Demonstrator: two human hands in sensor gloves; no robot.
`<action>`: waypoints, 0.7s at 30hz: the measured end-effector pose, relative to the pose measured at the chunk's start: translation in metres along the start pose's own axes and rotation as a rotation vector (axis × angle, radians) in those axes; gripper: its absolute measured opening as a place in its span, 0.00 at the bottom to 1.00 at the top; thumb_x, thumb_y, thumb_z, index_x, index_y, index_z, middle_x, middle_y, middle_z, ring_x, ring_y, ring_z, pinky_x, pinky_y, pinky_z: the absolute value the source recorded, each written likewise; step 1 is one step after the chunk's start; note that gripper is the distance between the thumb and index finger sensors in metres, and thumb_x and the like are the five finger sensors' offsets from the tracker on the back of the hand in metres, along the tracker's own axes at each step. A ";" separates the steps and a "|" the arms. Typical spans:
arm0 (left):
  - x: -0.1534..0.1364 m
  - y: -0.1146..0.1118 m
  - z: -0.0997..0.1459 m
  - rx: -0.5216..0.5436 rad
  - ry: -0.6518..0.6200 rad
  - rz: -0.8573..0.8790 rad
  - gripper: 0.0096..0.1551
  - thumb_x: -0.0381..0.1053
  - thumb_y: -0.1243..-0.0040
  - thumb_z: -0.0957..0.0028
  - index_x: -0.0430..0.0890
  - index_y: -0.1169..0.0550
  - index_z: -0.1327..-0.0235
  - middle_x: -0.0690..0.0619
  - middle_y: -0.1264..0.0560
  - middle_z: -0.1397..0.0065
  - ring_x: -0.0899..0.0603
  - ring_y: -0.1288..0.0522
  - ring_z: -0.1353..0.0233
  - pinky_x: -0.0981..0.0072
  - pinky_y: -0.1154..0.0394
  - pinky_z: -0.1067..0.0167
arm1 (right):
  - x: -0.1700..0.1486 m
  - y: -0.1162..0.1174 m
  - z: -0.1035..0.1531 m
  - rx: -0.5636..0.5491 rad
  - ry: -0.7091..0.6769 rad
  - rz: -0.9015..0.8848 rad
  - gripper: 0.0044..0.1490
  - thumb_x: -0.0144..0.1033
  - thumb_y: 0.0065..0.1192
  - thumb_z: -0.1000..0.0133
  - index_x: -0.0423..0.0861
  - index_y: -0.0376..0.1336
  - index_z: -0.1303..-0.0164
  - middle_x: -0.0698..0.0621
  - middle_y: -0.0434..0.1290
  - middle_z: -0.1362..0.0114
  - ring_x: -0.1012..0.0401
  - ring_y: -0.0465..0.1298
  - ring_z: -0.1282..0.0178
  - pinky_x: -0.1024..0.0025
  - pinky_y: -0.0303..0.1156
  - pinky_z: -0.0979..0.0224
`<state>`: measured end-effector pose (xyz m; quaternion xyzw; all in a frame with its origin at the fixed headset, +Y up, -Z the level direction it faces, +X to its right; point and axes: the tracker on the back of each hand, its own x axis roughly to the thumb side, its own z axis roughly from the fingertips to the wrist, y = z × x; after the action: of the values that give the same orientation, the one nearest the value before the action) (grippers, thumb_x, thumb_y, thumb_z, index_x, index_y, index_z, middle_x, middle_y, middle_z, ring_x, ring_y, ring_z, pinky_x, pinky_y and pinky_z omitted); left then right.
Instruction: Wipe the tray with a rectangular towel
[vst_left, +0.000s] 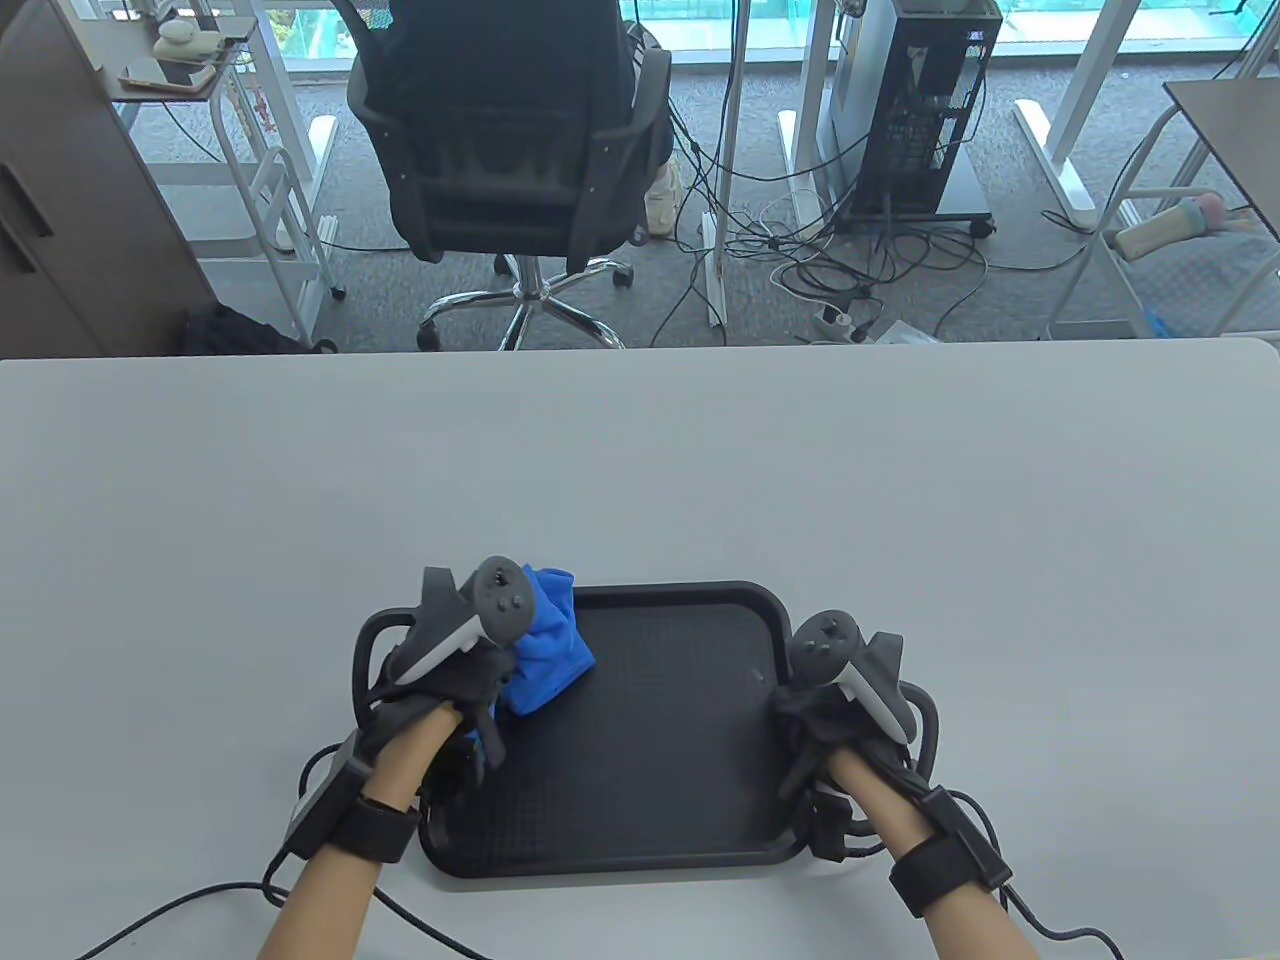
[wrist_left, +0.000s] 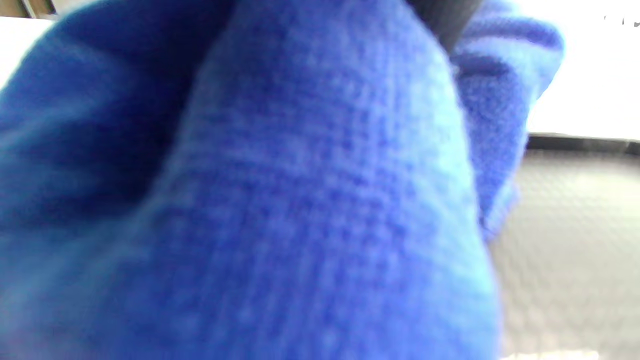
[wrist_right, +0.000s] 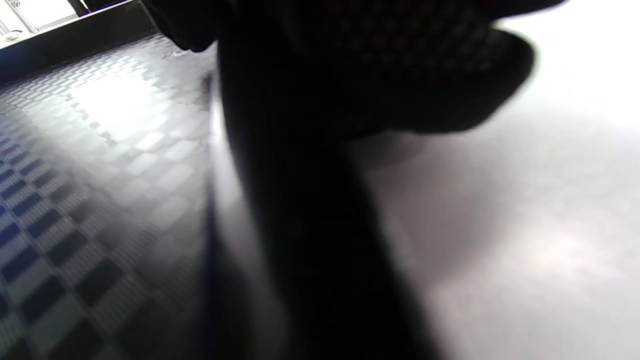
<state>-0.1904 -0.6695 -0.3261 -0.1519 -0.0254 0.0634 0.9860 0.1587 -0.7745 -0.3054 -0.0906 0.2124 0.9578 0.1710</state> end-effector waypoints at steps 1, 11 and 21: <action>-0.007 0.013 0.005 0.033 0.008 0.026 0.35 0.46 0.39 0.47 0.51 0.36 0.24 0.44 0.38 0.19 0.43 0.26 0.32 0.41 0.32 0.32 | 0.000 0.000 0.000 0.000 0.001 0.000 0.28 0.46 0.59 0.46 0.36 0.63 0.48 0.44 0.78 0.68 0.57 0.81 0.79 0.64 0.78 0.78; -0.077 0.060 0.004 0.356 0.273 0.197 0.35 0.47 0.39 0.46 0.51 0.36 0.24 0.44 0.37 0.19 0.43 0.25 0.33 0.42 0.32 0.33 | 0.000 0.000 0.000 -0.001 0.002 0.001 0.28 0.46 0.59 0.46 0.36 0.63 0.48 0.44 0.78 0.68 0.58 0.81 0.79 0.65 0.78 0.78; -0.113 -0.045 -0.004 0.058 0.439 -0.079 0.36 0.49 0.40 0.46 0.49 0.37 0.23 0.42 0.37 0.19 0.44 0.24 0.34 0.43 0.30 0.34 | 0.000 0.000 0.000 0.000 0.003 -0.002 0.28 0.46 0.59 0.46 0.36 0.63 0.48 0.44 0.78 0.68 0.57 0.81 0.79 0.64 0.78 0.78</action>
<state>-0.2969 -0.7279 -0.3203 -0.1325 0.1855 -0.0093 0.9736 0.1586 -0.7745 -0.3055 -0.0921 0.2127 0.9575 0.1716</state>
